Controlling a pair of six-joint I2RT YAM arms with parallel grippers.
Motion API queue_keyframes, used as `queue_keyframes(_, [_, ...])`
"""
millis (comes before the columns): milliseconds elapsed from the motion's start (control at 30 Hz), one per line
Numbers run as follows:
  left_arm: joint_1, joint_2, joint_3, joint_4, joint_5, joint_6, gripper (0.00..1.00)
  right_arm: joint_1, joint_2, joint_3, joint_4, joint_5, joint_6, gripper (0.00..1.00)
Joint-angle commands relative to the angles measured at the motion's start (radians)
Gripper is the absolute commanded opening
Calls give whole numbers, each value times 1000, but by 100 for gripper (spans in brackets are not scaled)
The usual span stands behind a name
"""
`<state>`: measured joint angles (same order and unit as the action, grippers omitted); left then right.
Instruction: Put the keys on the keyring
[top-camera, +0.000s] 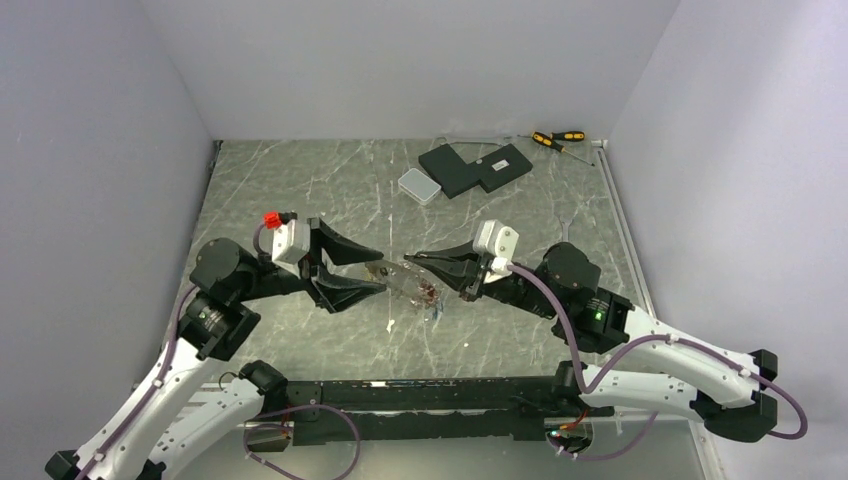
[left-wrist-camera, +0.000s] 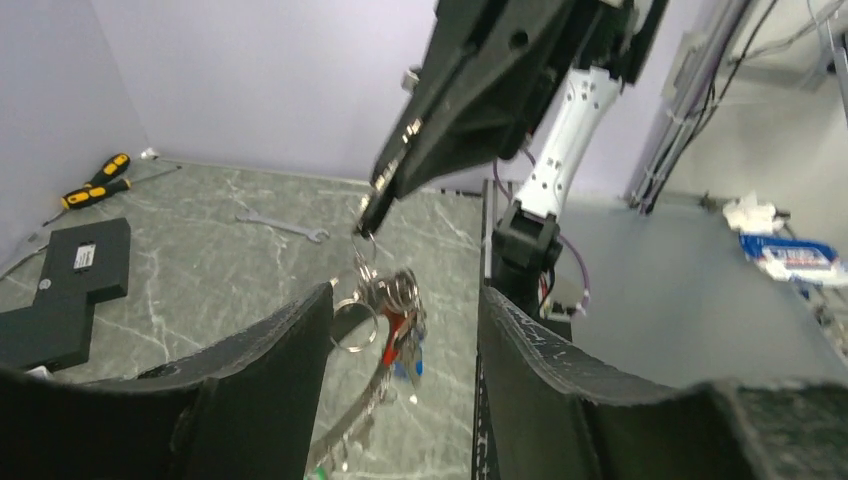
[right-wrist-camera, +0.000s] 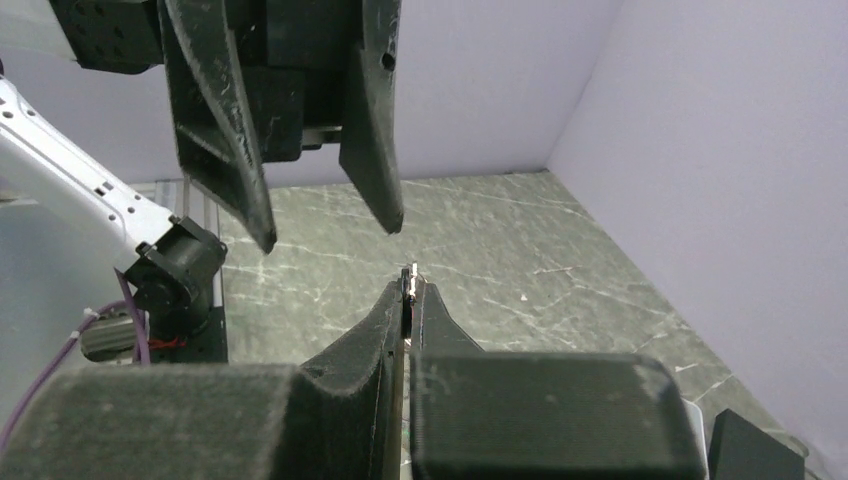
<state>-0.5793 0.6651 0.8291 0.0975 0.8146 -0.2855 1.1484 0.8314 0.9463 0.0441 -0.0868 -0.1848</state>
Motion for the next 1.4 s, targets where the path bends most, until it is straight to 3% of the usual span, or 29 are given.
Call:
queue_keyframes(0, [3,14,62,-178,93,149,59,-4,3,88,28,-16,-20,0])
queue_keyframes(600, [3,157,83,-46,155,112,38,-4,27,123,25,-59,-16,0])
queue_keyframes(967, [1,170,98,-57,169,139,41,-4,51,138,30,-62,-30,0])
queue_keyframes(1167, [-1,179,93,-65,161,153,29,-4,59,147,35,-69,-29,0])
queue_keyframes(1367, [-2,176,88,-65,155,166,0,-4,63,155,37,-77,-25,0])
